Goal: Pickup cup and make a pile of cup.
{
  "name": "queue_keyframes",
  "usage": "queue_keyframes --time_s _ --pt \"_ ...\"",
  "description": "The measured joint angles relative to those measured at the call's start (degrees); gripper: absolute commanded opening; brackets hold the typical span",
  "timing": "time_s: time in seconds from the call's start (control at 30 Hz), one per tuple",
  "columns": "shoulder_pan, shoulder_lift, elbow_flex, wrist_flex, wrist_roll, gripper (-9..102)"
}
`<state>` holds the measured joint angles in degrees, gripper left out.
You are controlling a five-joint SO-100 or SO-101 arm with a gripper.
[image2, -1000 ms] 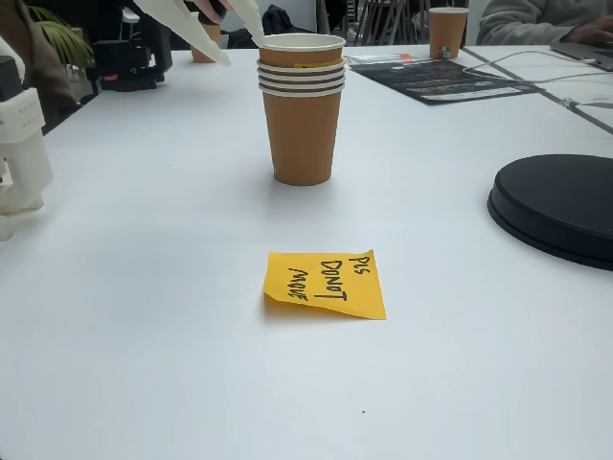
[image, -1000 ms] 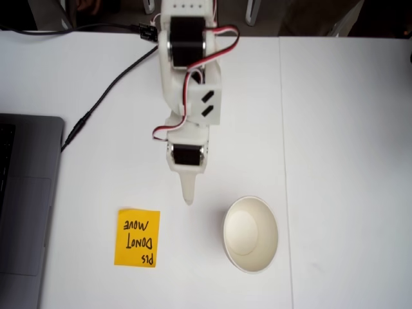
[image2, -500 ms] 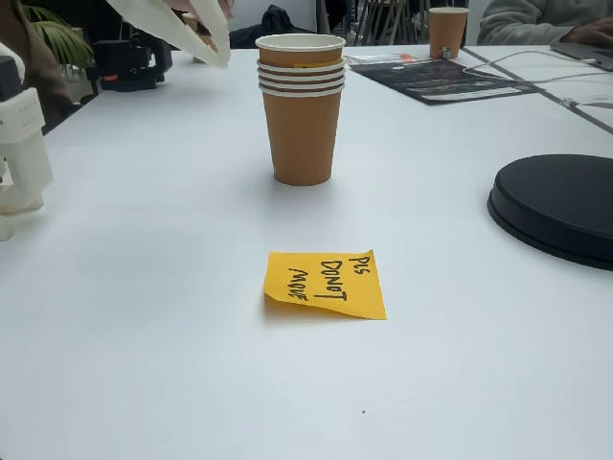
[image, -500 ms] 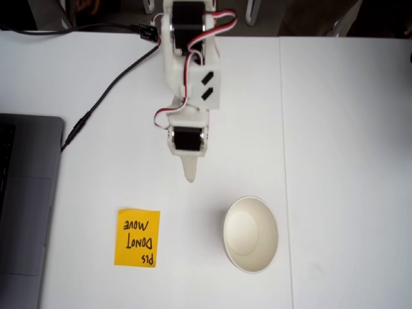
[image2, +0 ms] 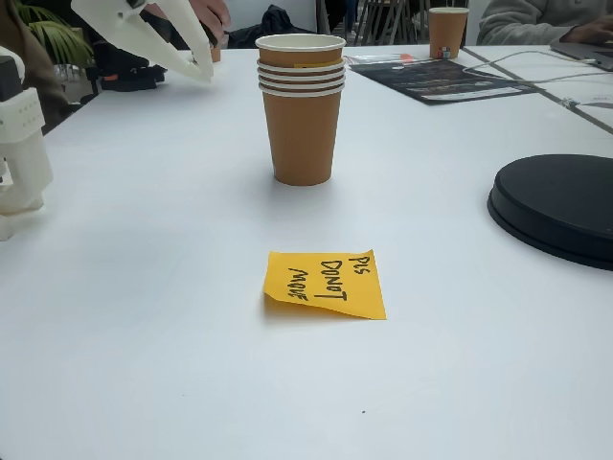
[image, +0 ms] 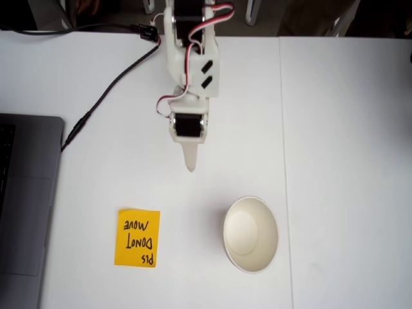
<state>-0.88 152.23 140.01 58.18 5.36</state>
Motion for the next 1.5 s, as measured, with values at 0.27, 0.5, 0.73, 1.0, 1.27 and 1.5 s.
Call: queue_keyframes --time_s 0.27,0.5,0.73,1.0,1.27,1.5 --pt "0.0 9.8 10.7 -1.7 0.0 -7" --pt "0.1 16.7 17.5 -1.7 0.0 -7" --pt "0.0 22.4 22.2 -1.7 0.0 -7" --pt "-3.6 25.8 25.0 -1.7 0.0 -7" --pt "-4.1 26.2 27.2 -1.7 0.0 -7" --pt "-4.1 27.7 28.0 -1.7 0.0 -7"
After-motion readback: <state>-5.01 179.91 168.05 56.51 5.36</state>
